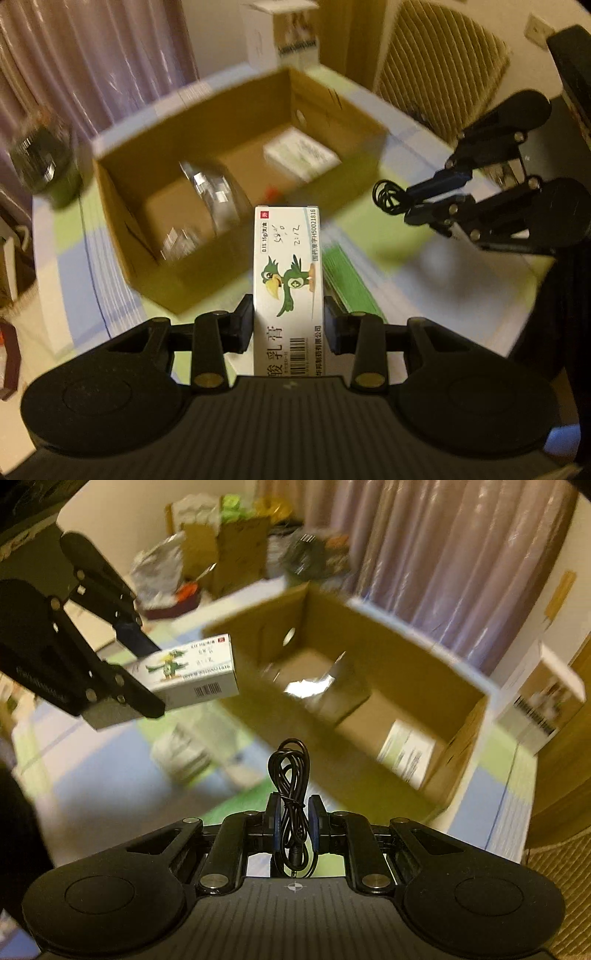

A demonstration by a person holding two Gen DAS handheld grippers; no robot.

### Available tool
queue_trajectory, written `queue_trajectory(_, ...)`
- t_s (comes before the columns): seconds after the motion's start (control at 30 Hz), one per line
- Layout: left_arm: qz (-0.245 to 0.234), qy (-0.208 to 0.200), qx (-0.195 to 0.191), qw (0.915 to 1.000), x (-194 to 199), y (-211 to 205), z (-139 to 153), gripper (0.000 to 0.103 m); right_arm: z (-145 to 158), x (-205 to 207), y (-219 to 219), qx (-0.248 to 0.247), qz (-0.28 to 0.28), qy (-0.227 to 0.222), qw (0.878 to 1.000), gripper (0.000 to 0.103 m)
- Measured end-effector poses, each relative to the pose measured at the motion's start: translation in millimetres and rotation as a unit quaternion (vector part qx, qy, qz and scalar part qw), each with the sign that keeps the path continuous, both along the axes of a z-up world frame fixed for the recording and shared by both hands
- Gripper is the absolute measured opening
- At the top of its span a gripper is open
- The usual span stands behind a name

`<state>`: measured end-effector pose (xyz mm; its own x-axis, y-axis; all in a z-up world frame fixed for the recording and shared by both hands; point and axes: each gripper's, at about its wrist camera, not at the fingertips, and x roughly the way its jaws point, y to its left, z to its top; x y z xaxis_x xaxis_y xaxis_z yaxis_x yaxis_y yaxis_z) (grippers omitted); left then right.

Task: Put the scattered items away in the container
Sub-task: 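Carry the ointment box and cable over the box and open both tools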

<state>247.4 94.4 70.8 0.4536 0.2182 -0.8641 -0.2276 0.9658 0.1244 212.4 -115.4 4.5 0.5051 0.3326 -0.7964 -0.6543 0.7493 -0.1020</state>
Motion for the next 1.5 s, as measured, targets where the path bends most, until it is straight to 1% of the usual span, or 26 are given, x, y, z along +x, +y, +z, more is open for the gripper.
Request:
queue_trajectory(0.17,0.020,-0.029,0.013,0.9993,31.8,27.3,24.6,0.033,23.6,40.1,-1.1,0.010,-0.022,-0.030,0.999,0.017)
queue_trajectory(0.23,0.028,-0.037,0.015,0.9988,43.4,37.6,29.4,0.033,30.1,54.5,-2.7,0.016,-0.032,-0.036,0.999,0.017)
queue_trajectory(0.33,0.042,-0.045,0.013,0.9980,59.6,54.5,30.6,0.033,31.6,75.8,-3.4,0.020,-0.039,-0.038,0.998,0.017)
queue_trajectory(0.4,0.051,-0.048,0.008,0.9975,68.1,66.1,27.4,0.033,31.0,83.3,-1.3,0.017,-0.039,-0.040,0.998,0.017)
queue_trajectory(0.57,0.060,-0.043,0.011,0.9972,80.9,84.0,14.7,0.033,20.9,101.3,2.4,0.020,-0.043,-0.034,0.998,0.017)
queue_trajectory(0.87,0.068,-0.047,0.005,0.9965,88.8,107.1,-7.1,0.033,3.8,131.3,1.8,0.040,-0.068,-0.023,0.997,0.017)
queue_trajectory(0.9,0.066,-0.048,0.009,0.9966,89.3,108.1,-8.3,0.034,2.2,132.5,2.3,0.041,-0.068,-0.024,0.997,0.017)
queue_trajectory(0.93,0.065,-0.050,0.013,0.9965,89.4,108.7,-9.3,0.048,0.9,133.2,3.2,0.041,-0.068,-0.025,0.997,0.017)
queue_trajectory(0.97,0.065,-0.052,0.018,0.9964,88.9,109.0,-9.9,0.058,-0.5,133.8,4.1,0.040,-0.068,-0.026,0.997,0.017)
queue_trajectory(1.0,0.063,-0.054,0.022,0.9963,88.1,108.6,-10.1,0.061,-1.9,134.7,4.3,0.039,-0.068,-0.025,0.997,0.017)
queue_trajectory(1.1,0.055,-0.049,0.027,0.9969,85.4,109.0,-12.7,0.061,-5.9,136.7,5.6,0.038,-0.068,-0.023,0.997,0.017)
queue_trajectory(1.5,0.060,-0.052,0.019,0.9967,70.0,114.7,-11.3,0.061,-6.1,132.7,11.3,0.034,-0.067,-0.026,0.997,0.017)
